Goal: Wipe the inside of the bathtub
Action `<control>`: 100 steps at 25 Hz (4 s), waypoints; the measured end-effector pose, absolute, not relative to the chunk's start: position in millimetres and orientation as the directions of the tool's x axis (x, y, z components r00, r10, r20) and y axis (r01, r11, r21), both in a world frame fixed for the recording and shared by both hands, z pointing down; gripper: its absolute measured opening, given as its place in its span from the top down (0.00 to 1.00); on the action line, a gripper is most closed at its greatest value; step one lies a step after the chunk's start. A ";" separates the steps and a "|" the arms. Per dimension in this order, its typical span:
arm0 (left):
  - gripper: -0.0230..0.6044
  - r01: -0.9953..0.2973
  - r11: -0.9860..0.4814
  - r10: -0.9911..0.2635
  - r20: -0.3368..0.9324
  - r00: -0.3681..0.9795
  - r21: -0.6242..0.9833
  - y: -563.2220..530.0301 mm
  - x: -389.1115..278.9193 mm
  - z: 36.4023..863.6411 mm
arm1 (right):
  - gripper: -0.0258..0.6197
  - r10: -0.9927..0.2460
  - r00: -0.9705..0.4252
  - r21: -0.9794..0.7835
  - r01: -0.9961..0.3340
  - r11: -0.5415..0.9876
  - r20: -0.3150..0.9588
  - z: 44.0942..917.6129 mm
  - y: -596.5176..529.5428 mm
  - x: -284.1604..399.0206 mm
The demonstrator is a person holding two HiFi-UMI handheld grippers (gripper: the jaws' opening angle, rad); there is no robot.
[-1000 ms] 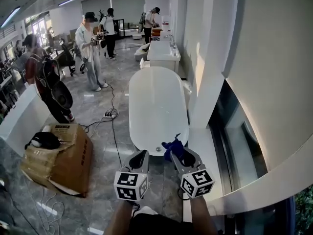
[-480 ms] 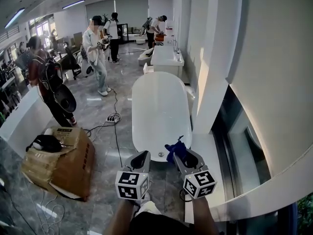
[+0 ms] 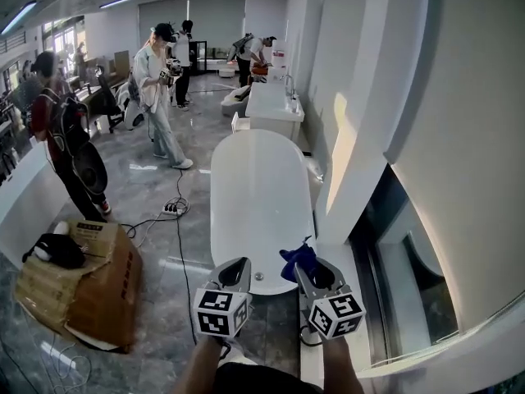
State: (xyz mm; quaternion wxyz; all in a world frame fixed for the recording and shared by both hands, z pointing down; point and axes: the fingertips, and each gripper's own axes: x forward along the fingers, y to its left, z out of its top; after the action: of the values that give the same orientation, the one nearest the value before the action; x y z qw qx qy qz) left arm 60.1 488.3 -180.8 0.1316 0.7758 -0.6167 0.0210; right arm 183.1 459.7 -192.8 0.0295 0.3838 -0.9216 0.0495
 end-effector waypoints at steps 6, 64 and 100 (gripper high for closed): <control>0.96 -0.958 -0.197 -0.949 0.207 0.240 0.207 423.7 9.0 -173.0 | 0.76 -0.705 -0.699 -0.059 -0.714 0.698 0.123 -188.2 394.5 133.5; 0.96 -0.966 -0.190 -0.784 0.565 0.257 0.175 62.4 -63.9 -13.8 | 0.76 -0.627 -0.711 -0.276 -0.702 0.657 0.317 -33.5 2.5 63.4; 0.96 -0.878 -0.389 -0.321 0.851 0.415 0.281 -48.0 -116.2 400.4 | 0.76 -0.513 -0.562 -0.464 -0.826 0.319 0.649 405.5 -12.1 -13.0</control>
State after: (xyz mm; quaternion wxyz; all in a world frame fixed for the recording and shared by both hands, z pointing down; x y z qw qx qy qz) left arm -116.2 -48.0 400.4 0.3817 0.7494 -0.4000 0.3643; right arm -13.0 -12.1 405.5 0.1959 0.4248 -0.7880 0.4004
